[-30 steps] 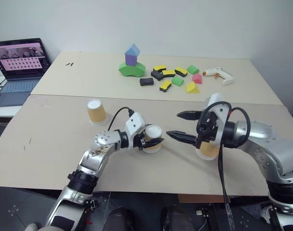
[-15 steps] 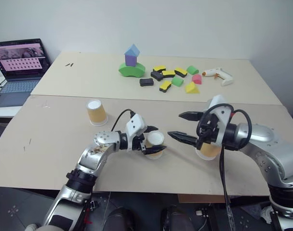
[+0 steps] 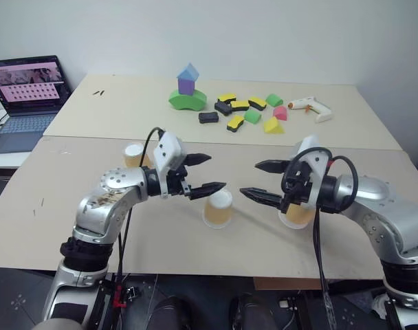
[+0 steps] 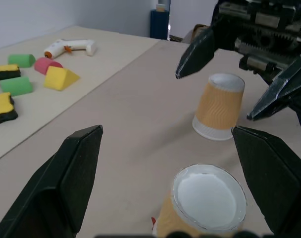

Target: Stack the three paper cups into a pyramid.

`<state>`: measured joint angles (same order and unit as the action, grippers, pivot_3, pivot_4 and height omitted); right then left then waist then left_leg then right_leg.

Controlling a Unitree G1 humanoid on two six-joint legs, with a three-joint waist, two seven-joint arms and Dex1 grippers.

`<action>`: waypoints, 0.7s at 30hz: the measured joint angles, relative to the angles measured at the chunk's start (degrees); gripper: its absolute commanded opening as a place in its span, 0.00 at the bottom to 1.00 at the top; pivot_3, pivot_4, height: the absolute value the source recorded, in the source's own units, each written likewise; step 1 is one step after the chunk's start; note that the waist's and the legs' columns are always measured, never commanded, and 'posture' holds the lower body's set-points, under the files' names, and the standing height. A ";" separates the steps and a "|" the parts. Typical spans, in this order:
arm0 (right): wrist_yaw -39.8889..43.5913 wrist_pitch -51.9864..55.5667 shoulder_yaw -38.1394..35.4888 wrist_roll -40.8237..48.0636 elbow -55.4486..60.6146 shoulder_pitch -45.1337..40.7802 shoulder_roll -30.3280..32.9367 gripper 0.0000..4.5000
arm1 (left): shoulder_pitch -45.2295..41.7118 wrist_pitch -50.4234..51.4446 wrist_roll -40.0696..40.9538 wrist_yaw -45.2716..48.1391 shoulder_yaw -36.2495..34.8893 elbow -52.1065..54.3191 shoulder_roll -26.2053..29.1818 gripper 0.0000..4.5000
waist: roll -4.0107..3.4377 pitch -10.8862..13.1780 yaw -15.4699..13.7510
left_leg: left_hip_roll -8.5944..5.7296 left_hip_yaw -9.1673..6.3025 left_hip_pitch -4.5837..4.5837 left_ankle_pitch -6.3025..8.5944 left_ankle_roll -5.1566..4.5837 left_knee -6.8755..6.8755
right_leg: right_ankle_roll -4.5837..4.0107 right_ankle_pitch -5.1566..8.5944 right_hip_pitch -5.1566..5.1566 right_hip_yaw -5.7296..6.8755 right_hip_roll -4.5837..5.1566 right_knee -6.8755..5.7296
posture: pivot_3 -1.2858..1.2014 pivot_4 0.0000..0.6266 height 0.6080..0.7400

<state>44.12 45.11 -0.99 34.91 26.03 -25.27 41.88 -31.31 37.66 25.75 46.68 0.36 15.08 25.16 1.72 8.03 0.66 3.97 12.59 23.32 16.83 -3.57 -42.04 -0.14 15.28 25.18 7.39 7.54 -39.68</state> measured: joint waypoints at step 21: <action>3.46 -1.58 1.64 -1.74 -4.27 -1.41 -0.63 1.00 | 15.80 -13.72 -24.36 -44.44 -5.31 -5.77 -15.15 0.99 | -0.01 0.00 -1.06 | 0.00 -0.10 -0.04 0.01 -0.02 0.32 | 0.01 -0.06 -0.16 0.22 -0.01 0.47 | 0.52 0.24 0.72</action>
<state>47.57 43.53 0.65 33.17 21.77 -26.68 41.24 -15.52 23.94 1.40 2.23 -4.96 9.31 10.02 1.71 8.03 -0.40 3.96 12.49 23.28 16.84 -3.59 -41.72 -0.12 15.22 25.02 7.61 7.53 -39.20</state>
